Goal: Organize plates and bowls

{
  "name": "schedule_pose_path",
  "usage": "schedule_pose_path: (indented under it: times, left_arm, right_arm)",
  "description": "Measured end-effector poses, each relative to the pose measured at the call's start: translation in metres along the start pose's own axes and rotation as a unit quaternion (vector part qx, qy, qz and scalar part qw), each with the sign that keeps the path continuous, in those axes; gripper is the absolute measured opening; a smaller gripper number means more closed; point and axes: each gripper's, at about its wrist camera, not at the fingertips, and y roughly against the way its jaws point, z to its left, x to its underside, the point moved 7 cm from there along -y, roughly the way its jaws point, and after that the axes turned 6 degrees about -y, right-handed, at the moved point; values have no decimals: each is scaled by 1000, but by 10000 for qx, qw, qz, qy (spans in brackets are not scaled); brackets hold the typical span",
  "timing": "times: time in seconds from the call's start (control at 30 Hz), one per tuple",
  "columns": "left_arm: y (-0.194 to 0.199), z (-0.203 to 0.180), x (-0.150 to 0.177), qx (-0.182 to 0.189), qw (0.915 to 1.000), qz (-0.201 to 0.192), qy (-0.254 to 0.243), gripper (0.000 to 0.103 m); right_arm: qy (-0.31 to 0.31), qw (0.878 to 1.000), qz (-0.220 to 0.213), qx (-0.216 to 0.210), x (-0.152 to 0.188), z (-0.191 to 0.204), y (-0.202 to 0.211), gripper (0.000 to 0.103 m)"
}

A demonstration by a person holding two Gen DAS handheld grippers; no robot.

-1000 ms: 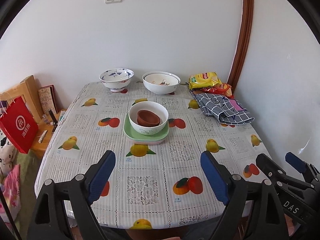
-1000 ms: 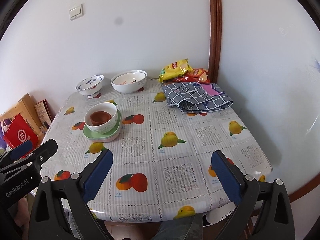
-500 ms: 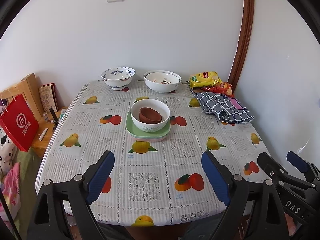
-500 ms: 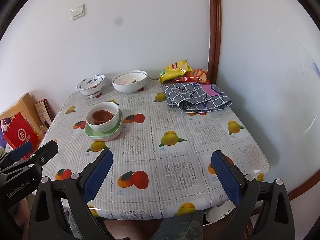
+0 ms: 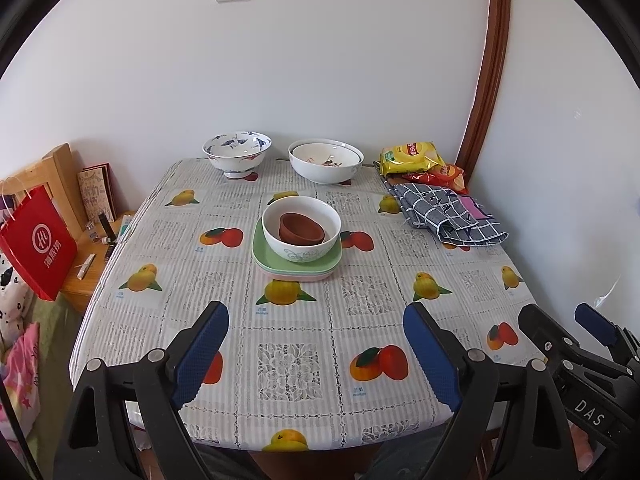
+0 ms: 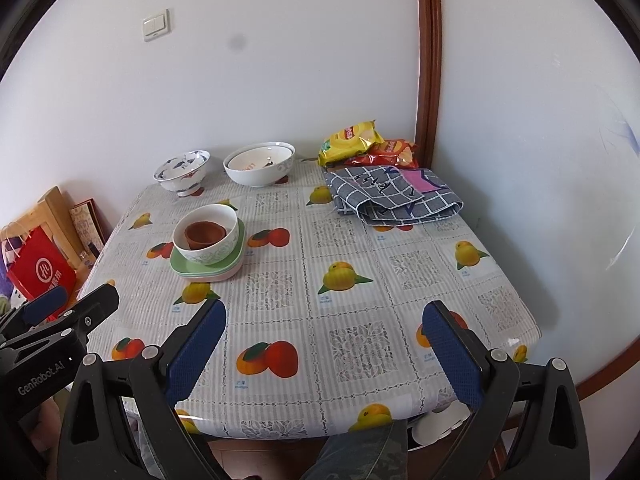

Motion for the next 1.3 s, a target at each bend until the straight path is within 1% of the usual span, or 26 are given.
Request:
schedule_pose_path:
  times: [1.3]
  left_arm:
    - [0, -3, 0, 31, 10000, 6, 13, 89]
  right_arm:
    - [-58, 10000, -18, 9, -1, -4, 2, 98]
